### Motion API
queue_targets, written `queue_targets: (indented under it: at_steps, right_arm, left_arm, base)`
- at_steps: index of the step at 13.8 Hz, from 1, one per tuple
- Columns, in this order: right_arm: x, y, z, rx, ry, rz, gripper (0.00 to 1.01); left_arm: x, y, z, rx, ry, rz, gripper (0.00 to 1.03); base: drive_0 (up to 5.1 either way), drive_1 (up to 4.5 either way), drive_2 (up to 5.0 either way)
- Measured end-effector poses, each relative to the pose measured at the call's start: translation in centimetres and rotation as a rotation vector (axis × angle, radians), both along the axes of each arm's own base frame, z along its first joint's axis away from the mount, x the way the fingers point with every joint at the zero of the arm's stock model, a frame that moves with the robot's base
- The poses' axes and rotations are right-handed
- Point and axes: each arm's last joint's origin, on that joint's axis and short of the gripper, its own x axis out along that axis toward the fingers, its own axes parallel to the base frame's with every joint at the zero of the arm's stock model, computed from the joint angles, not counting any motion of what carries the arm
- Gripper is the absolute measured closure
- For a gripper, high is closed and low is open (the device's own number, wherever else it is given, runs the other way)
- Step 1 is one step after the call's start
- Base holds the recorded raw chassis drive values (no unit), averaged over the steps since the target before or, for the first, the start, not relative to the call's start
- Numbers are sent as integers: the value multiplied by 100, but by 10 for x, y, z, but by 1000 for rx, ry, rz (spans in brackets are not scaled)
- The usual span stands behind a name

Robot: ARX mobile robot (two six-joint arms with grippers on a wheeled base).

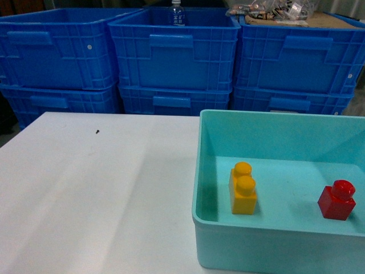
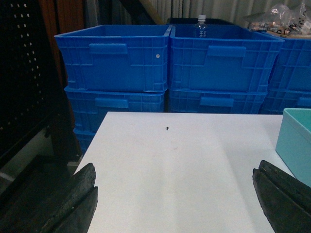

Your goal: Pick red block from blue box to shelf

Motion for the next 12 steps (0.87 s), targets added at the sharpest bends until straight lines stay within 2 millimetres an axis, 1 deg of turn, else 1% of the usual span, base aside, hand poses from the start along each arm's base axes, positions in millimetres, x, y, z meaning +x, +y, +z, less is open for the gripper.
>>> queue_targets:
  at_steps: [12]
  right_arm:
    - [0,0,0,0,0,0,3]
  left_arm:
    - [0,0,0,0,0,0,5]
  base:
    - [0,0,0]
